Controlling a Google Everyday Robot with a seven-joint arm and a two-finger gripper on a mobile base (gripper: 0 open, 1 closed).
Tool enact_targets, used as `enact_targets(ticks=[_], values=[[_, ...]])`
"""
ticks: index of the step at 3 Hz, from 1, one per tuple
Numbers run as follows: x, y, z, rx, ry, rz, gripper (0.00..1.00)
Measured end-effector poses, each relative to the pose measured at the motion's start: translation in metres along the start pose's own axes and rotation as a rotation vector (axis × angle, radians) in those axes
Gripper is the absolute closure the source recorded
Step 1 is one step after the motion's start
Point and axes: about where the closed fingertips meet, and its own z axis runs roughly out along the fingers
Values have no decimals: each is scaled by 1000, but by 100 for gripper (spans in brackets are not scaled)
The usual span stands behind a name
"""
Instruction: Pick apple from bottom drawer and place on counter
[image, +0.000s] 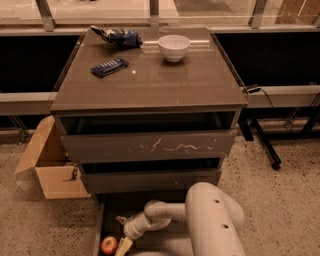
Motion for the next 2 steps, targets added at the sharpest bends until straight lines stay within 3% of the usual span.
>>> enact_targets(ticks=[2], values=[[-7,2,22,-42,-42,10,0]])
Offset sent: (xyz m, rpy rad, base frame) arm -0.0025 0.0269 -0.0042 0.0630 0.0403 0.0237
